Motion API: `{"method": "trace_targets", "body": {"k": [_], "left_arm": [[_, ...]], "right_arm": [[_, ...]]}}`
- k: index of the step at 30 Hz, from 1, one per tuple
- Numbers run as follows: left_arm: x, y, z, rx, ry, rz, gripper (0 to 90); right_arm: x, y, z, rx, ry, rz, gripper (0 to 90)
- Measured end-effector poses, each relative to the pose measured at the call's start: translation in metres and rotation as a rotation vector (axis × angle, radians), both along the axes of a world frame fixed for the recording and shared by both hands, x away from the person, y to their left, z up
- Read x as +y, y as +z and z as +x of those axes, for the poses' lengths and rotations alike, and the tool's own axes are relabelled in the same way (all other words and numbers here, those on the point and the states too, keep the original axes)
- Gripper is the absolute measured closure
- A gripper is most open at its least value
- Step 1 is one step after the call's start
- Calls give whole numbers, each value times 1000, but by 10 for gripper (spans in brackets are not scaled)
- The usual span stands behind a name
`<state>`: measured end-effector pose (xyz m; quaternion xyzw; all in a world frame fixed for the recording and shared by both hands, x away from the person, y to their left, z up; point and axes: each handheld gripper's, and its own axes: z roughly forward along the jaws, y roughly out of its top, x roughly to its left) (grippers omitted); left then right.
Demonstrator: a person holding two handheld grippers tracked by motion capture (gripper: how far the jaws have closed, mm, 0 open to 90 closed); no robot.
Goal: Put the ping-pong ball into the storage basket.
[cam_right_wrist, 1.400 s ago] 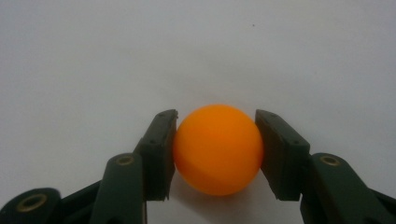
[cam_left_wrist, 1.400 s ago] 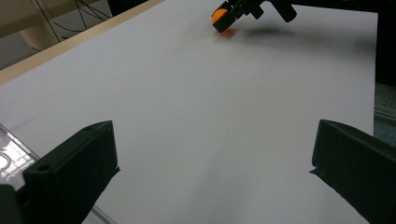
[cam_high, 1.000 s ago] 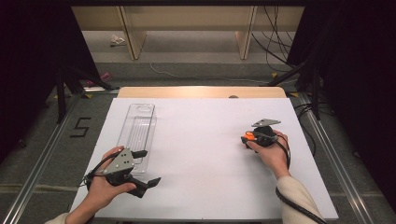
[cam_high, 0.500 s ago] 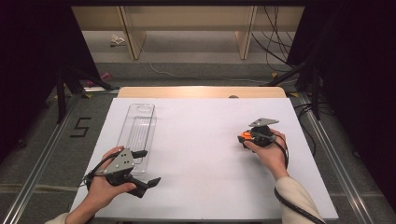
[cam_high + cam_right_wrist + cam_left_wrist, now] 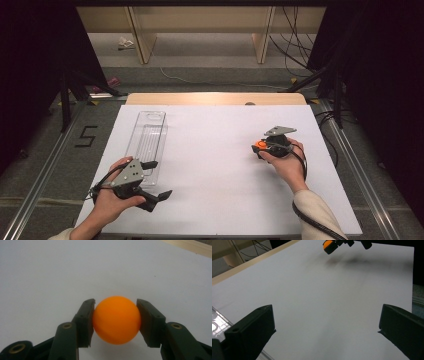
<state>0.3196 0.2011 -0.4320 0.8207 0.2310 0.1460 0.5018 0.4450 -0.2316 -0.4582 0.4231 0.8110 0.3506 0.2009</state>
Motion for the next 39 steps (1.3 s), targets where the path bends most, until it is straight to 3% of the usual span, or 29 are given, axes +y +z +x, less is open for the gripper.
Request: {"method": "trace_targets", "body": {"k": [39], "left_arm": [[0,0,0,-1,-1,0,0]], "right_arm": [[25,11,-9,-29,71,25,514]]}}
